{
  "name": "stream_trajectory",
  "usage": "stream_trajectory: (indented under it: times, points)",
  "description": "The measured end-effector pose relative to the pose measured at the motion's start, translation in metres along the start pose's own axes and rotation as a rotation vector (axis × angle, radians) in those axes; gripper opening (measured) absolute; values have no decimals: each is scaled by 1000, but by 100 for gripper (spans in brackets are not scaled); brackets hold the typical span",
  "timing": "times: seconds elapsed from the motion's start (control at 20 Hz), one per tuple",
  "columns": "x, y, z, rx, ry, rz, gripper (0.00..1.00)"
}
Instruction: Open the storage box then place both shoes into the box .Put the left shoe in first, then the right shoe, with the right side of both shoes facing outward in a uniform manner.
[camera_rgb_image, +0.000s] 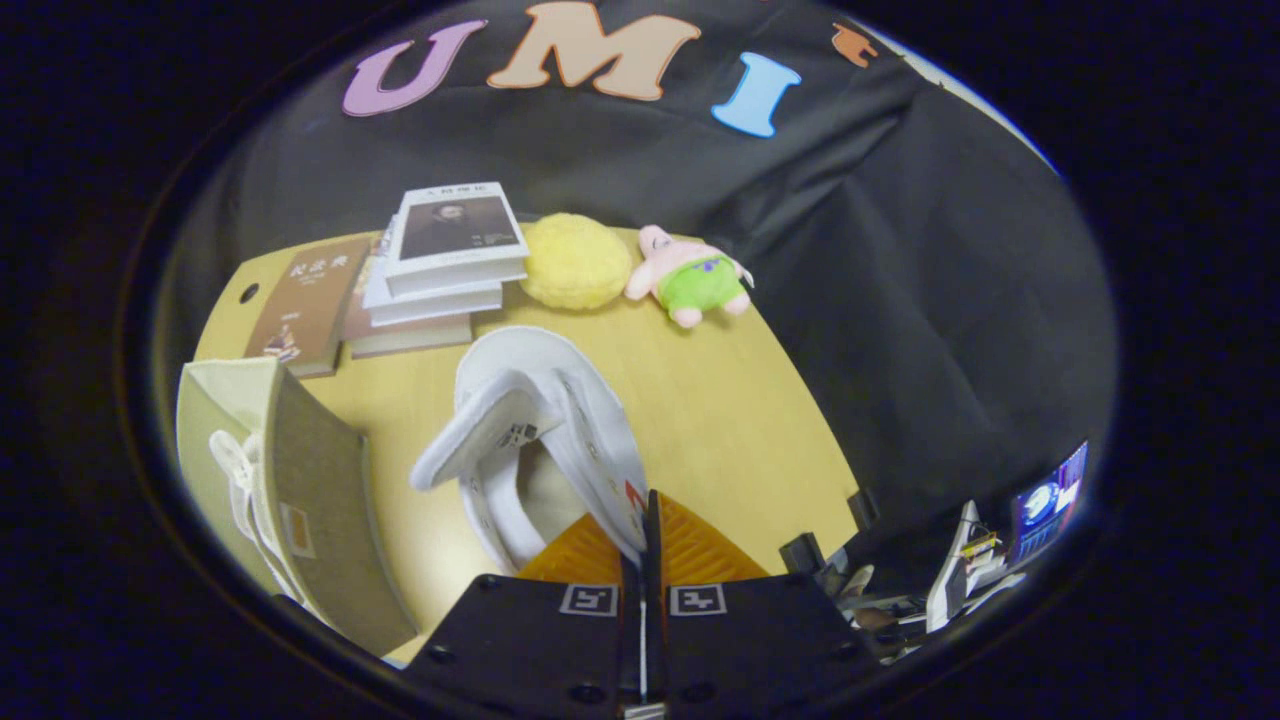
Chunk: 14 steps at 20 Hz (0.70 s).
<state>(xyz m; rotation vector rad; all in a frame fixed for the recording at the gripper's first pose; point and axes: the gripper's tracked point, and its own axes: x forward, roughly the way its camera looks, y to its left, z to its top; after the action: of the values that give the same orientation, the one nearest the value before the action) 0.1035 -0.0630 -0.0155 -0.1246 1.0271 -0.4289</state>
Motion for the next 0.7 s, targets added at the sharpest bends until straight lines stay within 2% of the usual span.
stream_trajectory:
  times: [0.4,0.7]
  points:
    - [-98,101,48,-32,-148,93,5]
    - [-134,180,39,-31,-192,184,5]
